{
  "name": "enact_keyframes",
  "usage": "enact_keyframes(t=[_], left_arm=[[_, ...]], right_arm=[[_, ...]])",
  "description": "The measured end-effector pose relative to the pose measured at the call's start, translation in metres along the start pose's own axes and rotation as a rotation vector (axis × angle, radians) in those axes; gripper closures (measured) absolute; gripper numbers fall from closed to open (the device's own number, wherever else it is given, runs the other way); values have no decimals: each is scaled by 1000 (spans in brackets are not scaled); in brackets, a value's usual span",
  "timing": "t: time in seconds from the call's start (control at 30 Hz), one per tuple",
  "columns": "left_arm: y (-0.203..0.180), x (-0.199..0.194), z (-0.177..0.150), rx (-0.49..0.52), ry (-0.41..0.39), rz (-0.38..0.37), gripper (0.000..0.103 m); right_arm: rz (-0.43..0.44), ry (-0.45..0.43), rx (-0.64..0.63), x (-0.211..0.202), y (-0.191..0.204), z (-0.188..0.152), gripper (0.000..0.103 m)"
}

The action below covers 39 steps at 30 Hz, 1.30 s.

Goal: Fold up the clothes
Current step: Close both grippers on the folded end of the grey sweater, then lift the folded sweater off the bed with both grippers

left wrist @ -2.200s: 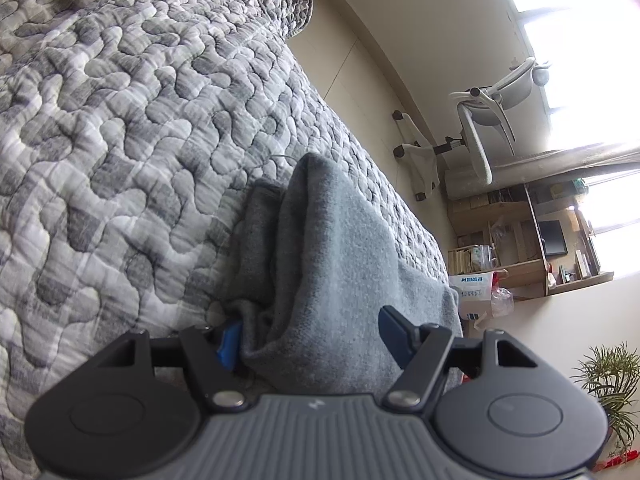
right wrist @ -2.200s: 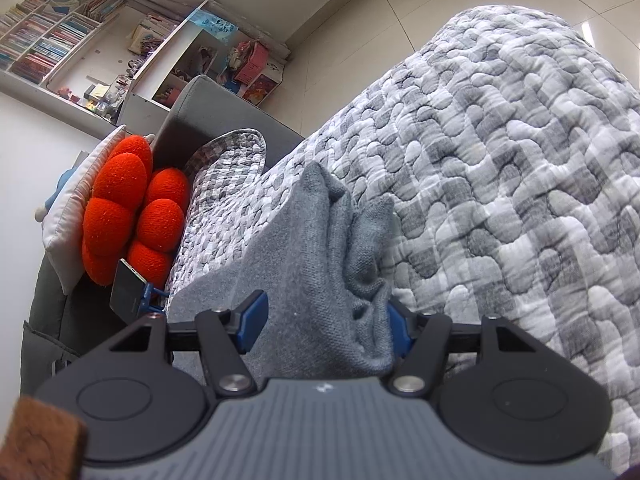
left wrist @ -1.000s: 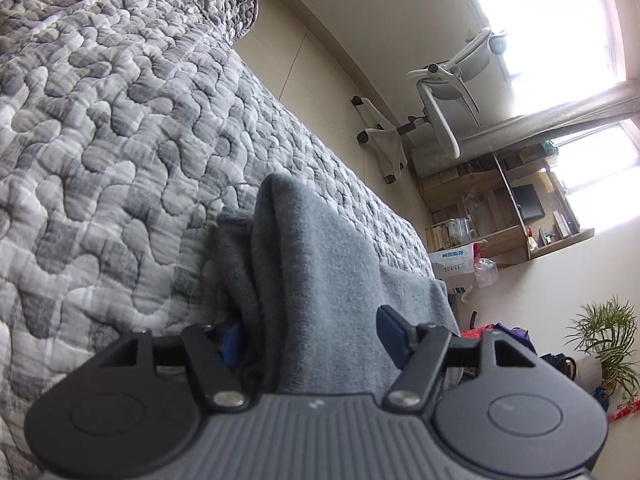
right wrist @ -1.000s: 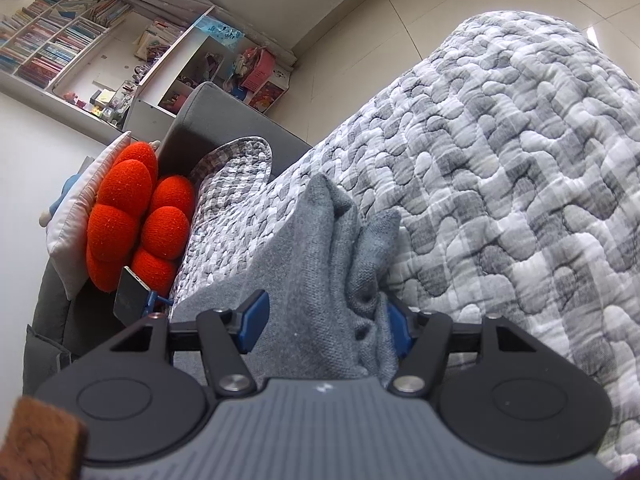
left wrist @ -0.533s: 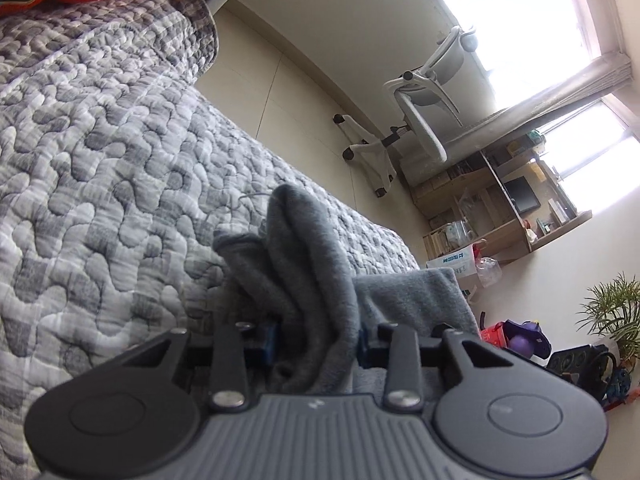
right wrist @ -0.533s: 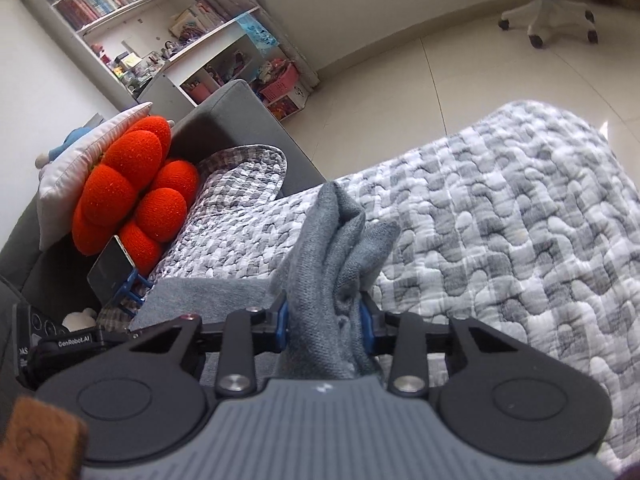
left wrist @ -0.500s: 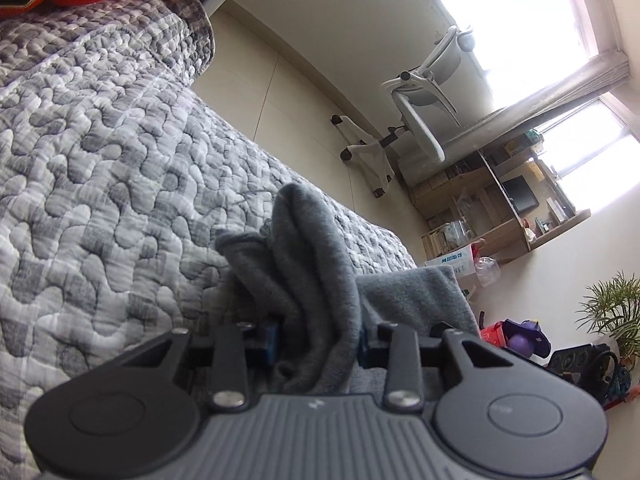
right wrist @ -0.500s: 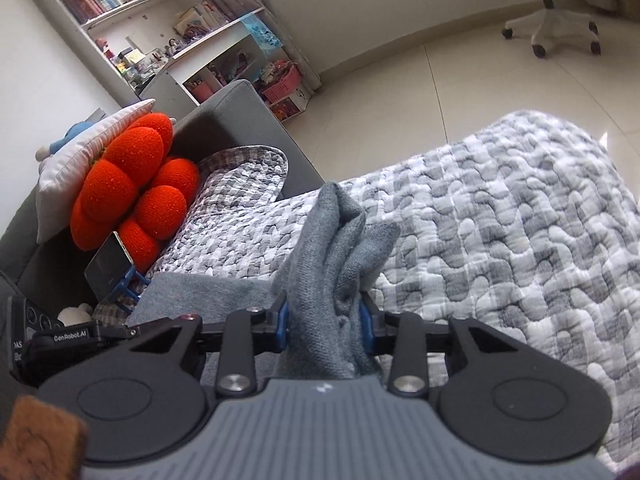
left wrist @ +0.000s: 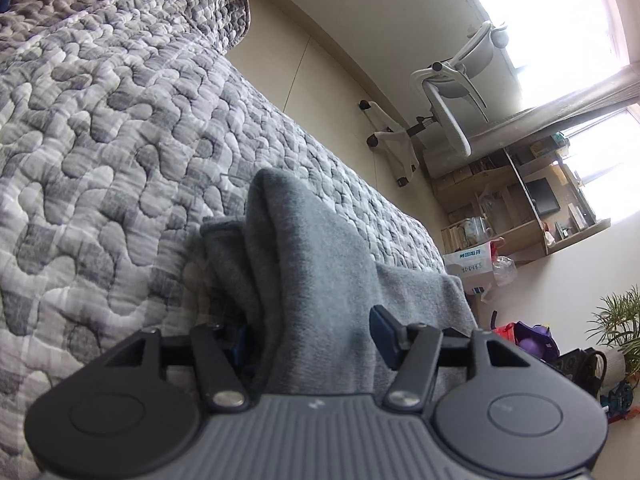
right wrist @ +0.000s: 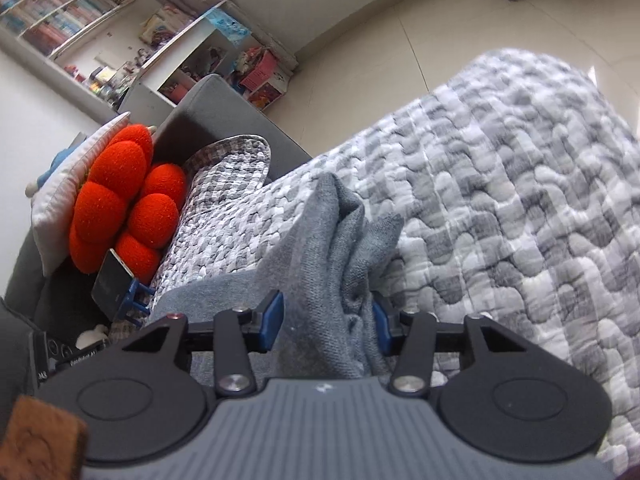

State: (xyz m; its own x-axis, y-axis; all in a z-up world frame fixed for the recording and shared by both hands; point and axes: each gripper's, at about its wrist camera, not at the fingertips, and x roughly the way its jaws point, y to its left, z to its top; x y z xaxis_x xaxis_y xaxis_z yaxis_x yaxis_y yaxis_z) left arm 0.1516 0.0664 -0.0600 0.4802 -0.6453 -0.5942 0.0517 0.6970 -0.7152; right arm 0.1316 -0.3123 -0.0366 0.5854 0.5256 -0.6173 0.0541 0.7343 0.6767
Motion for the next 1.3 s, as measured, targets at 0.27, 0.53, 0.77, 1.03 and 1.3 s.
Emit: enact_keyframes(t=[0.27, 0.53, 0.77, 1.03, 1.3], left_arm=[[-12, -13, 0, 31, -59, 46, 70], [-34, -28, 0, 101, -136, 78, 73], [-41, -22, -4, 116, -134, 126, 73], [-37, -30, -1, 87, -151, 113, 73], [-41, -26, -6, 90, -148, 159, 73]], right_arm=[[0, -71, -121, -13, 30, -4, 68], [10, -143, -223, -22, 53, -7, 70], [-43, -135, -262, -15, 59, -14, 70], [-40, -139, -251, -20, 56, -14, 70], [-78, -138, -279, -17, 64, -22, 70]])
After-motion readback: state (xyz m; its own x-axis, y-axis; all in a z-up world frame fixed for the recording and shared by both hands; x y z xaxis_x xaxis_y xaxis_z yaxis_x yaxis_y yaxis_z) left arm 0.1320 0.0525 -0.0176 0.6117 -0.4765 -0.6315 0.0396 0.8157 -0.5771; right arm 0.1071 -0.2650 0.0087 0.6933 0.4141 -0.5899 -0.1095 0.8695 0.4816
